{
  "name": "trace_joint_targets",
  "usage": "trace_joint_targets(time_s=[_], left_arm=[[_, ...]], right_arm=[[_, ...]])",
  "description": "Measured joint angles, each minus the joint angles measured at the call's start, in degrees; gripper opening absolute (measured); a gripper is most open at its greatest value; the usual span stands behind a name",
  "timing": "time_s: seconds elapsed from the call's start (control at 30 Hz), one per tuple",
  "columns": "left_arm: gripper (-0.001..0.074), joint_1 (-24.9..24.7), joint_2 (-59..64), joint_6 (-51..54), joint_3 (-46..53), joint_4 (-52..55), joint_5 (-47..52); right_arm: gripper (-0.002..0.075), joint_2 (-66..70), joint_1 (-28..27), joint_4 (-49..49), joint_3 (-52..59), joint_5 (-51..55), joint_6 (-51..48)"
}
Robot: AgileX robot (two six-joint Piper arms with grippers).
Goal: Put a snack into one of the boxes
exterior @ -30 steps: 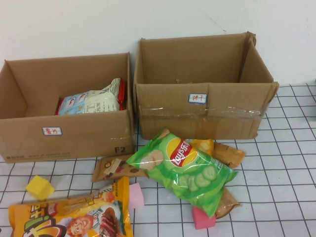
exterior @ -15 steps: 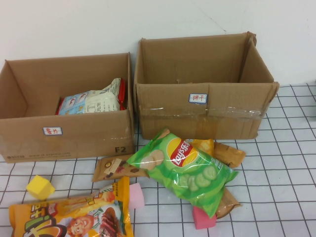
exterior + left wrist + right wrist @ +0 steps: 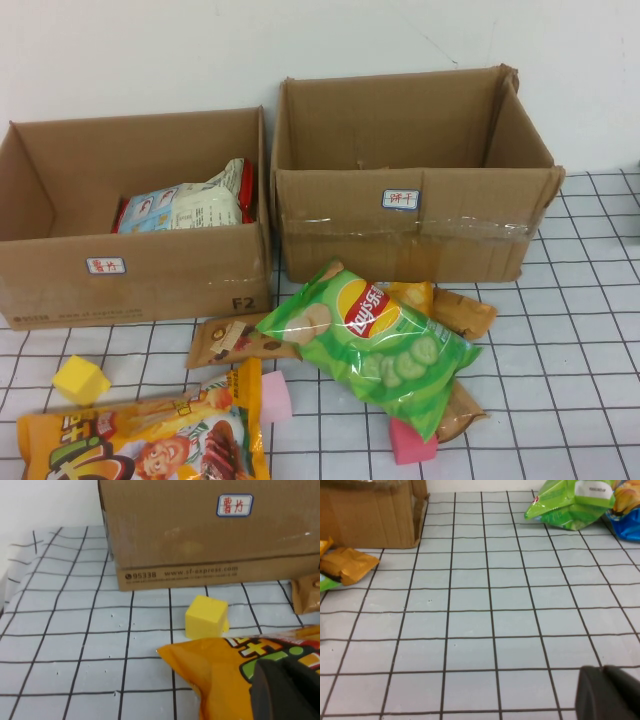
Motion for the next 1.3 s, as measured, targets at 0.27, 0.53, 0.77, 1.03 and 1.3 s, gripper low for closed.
trace_joint_targets(time_s=[0.27, 0.53, 0.77, 1.03, 1.3], left_arm=[[-0.0002, 0.00, 0.00, 0.00, -0.11, 0.00, 1.65], [-0.0001, 0.18, 0.00, 0.00, -0.24, 0.00, 2.48], [-0.0001, 0.18, 0.00, 0.10, -0.24, 0.00, 2.60], [-0.0002, 0.18, 0.00, 0.10, -0.24, 0.00, 2.60], [-0.0001, 0.18, 0.00, 0.10, -0.24, 0.00, 2.60]], right_arm=[[-0.0001, 0.00, 0.00, 0.00, 0.00, 0.09, 0.00], [-0.0001, 0.00, 0.00, 0.00, 0.00, 0.09, 0.00], [-0.0001, 0.00, 0.00, 0.00, 0.00, 0.09, 0.00], [-0.0001, 0.00, 0.00, 0.00, 0.00, 0.09, 0.00], [-0.0001, 0.00, 0.00, 0.00, 0.00, 0.09, 0.00]])
